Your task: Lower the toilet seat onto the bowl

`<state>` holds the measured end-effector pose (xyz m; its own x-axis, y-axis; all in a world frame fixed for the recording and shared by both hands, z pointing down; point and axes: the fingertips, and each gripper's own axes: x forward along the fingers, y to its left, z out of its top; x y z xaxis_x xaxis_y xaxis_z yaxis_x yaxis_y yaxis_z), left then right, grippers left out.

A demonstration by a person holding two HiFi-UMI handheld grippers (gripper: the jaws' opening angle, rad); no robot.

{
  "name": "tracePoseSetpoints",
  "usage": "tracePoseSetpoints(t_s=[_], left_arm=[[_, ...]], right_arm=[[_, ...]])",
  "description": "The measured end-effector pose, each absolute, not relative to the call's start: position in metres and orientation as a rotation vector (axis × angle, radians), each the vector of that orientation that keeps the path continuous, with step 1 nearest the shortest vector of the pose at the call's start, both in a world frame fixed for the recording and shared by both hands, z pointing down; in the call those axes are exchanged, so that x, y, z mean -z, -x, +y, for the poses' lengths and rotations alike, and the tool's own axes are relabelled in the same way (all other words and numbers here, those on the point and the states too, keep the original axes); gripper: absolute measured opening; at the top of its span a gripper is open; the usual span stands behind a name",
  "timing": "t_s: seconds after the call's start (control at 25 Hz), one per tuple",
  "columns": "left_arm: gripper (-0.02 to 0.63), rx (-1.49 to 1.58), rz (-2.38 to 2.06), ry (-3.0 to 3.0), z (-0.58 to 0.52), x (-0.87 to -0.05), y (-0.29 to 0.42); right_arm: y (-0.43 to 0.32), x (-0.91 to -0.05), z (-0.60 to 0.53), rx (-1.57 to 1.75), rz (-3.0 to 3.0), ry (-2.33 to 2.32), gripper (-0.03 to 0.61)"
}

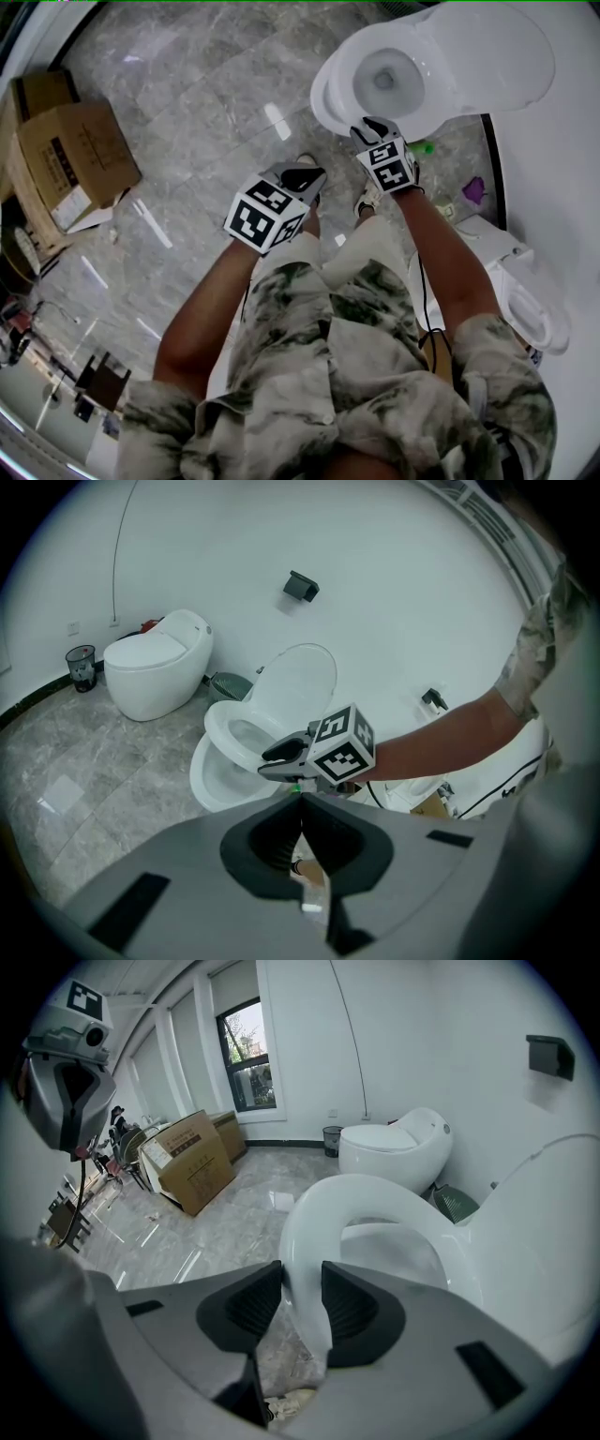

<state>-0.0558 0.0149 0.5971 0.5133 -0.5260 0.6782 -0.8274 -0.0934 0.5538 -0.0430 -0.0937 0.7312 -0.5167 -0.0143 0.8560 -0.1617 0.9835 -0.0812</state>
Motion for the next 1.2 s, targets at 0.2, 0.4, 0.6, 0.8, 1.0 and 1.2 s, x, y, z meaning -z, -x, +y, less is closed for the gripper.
tracePoseSetpoints(t_s=[0.2, 0.4, 0.6, 0.8, 1.0, 1.2], left_arm=[[0.023, -0.388, -1.136, -1.749, 0.014, -0.607, 0.056], [0.023, -0.386, -1.146, -1.737, 0.013, -0.613, 0.06], [0.023, -0.385, -1.148, -1.727, 0.015, -0.621, 0.06], [0.023, -0.383, -1.155, -1.715, 0.016, -0.629, 0.063], [0.023, -0.38, -1.156, -1.716, 0.016, -0.637, 0.066], [0.023, -0.366, -1.158, -1.709, 0.014, -0.647, 0.074]], right_arm=[[0.044, -0.746, -0.089, -0.212, -2.11, -0.117, 0.147], [0.047, -0.756, -0.085, -0.228, -2.104, -0.101, 0.144], [0.048, -0.768, -0.081, -0.248, -2.101, -0.102, 0.141], [0.05, -0.781, -0.077, -0.258, -2.09, -0.086, 0.138], [0.052, -0.794, -0.073, -0.279, -2.081, -0.088, 0.138], [0.057, -0.811, -0.07, -0.314, -2.061, -0.092, 0.135]])
